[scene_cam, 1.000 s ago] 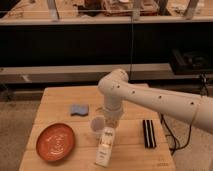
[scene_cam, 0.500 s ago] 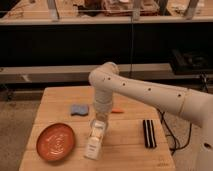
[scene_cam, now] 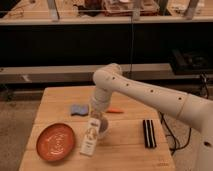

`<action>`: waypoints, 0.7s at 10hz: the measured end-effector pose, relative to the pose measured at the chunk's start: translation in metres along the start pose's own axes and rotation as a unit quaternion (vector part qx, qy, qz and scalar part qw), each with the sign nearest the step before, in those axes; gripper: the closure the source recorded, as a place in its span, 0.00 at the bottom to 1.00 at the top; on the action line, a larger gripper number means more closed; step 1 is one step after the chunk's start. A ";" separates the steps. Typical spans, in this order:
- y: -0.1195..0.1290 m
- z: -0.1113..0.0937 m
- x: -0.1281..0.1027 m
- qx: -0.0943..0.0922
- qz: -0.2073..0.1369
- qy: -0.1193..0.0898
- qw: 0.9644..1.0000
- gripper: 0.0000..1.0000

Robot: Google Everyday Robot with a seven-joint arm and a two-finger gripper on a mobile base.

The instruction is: Place the bottle in the ceramic bowl

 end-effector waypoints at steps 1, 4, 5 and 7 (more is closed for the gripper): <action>-0.009 0.007 0.003 0.003 -0.010 -0.008 1.000 1.00; -0.036 0.018 0.006 0.022 -0.046 -0.017 0.999 1.00; -0.041 0.018 0.006 0.033 -0.059 -0.014 0.998 1.00; -0.049 0.017 0.003 0.064 -0.091 0.000 0.994 1.00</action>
